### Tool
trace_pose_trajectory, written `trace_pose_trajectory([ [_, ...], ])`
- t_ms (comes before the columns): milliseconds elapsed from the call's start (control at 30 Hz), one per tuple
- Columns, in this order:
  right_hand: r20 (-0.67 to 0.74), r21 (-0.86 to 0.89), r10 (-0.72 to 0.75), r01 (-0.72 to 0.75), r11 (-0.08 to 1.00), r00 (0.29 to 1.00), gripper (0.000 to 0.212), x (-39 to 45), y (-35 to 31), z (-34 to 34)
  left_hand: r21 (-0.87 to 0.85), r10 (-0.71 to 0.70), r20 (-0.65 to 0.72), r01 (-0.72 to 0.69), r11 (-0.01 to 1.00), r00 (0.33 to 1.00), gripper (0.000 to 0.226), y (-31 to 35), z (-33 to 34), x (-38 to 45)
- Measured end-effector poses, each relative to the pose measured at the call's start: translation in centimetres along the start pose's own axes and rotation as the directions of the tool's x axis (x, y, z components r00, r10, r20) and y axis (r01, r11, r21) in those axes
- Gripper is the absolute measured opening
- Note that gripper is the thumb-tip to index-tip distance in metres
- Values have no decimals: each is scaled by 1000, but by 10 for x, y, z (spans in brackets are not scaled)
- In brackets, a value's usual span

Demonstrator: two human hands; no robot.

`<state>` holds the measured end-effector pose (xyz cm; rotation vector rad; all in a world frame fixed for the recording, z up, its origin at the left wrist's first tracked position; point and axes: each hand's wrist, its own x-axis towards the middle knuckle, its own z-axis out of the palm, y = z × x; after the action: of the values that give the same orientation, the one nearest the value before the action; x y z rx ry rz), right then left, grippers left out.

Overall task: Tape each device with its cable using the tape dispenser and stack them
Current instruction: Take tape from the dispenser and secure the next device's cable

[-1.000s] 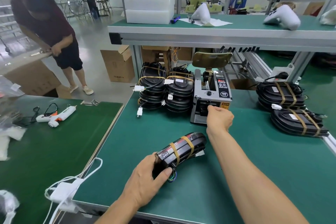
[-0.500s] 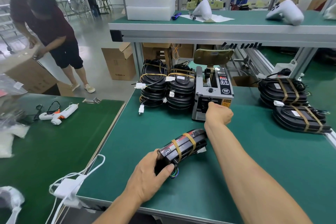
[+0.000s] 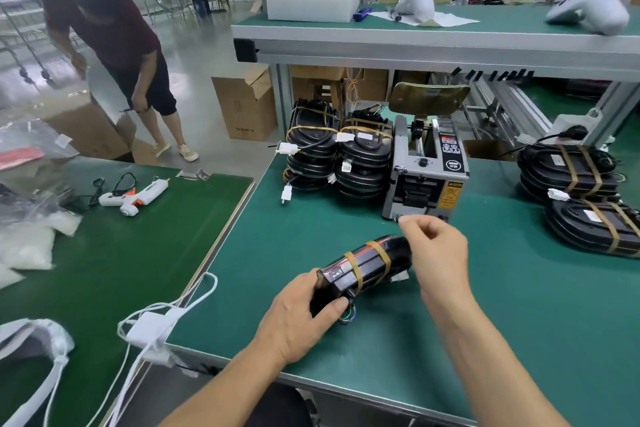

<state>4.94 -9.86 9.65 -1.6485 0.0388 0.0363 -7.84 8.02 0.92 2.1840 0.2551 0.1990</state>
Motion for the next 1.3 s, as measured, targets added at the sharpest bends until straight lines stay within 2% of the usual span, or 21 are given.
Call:
trace_pose_trajectory([
  [67,147,-66,-116,127,990,982,12,-39,2,-2,12,-6,4,6,1000,1000,58,1,0,1],
  [133,277,-143,-165,211,967,947,14,-65,6,2,31,-5,13,5,999,1000,54,1,0,1],
  [200,311,-155,-165,221,963,936,18,-79,10,8,58,-6,15,5,998,1000,51,1,1,1],
  [433,274,-107,-159,194,975,949,18,-82,9,18,59,-18,5,18,998,1000,54,1,1,0],
  [867,283,-180,-147,203,962,948,17,-80,11,18,72,-21,21,19,997,1000,54,1,1,1],
  [1067,288,-238,-136,208,949,948,20,-76,7,14,57,-24,18,23,998,1000,65,2,1,0],
  [1300,290,-247,-119,195,949,950,15,-77,8,16,76,-15,22,13,997,1000,66,2,1,0],
])
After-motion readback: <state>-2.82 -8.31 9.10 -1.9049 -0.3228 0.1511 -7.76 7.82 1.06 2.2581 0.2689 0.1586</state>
